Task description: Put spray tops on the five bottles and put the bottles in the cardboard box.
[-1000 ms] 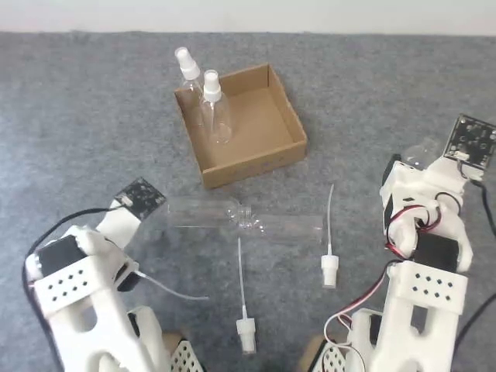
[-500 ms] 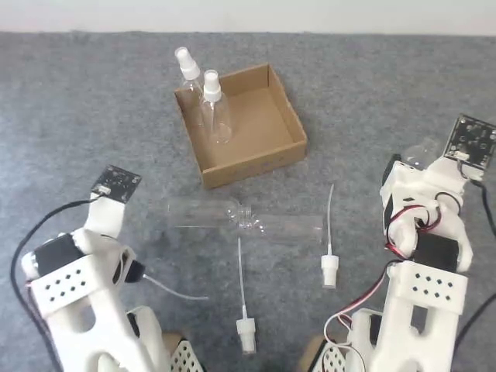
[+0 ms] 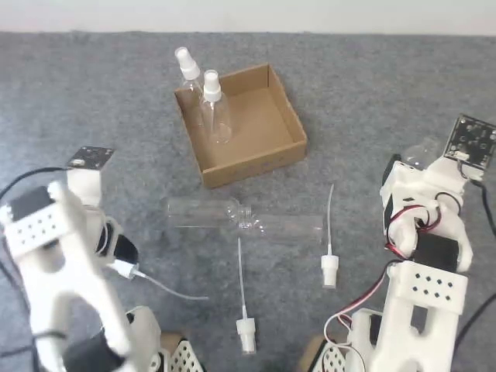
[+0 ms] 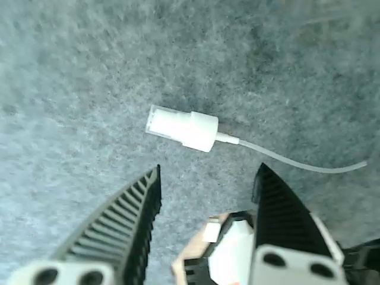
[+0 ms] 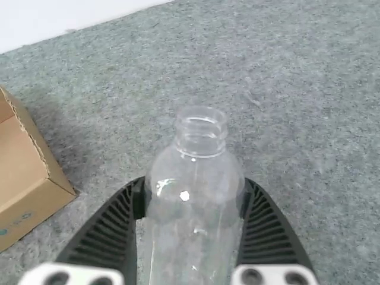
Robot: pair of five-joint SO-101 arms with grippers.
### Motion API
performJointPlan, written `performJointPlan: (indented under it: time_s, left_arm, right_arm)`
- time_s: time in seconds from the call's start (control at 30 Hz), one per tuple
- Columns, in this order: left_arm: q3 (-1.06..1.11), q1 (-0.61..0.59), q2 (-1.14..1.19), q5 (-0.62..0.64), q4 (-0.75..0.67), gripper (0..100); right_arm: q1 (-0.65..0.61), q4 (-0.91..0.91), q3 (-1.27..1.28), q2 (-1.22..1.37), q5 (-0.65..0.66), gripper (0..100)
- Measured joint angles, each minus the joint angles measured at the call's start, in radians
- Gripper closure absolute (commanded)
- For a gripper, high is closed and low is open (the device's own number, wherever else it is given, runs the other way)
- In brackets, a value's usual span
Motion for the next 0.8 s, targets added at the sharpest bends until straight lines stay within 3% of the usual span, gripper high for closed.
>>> performJointPlan:
  time_s: [0.4,0.57,0.8]
  left_arm:
    - [-0.006,0.0,0.094,0.488,-0.034,89]
    - [-0.006,0.0,0.094,0.628,-0.043,90]
    - [0.143,0.0,0.094,0.786,-0.229,89]
  right_arm:
    - [0.0,0.0,0.0,0.0,0.0,93.3]
    - [0.0,0.0,0.0,0.0,0.0,93.3]
    - [0.0,0.0,0.0,0.0,0.0,93.3]
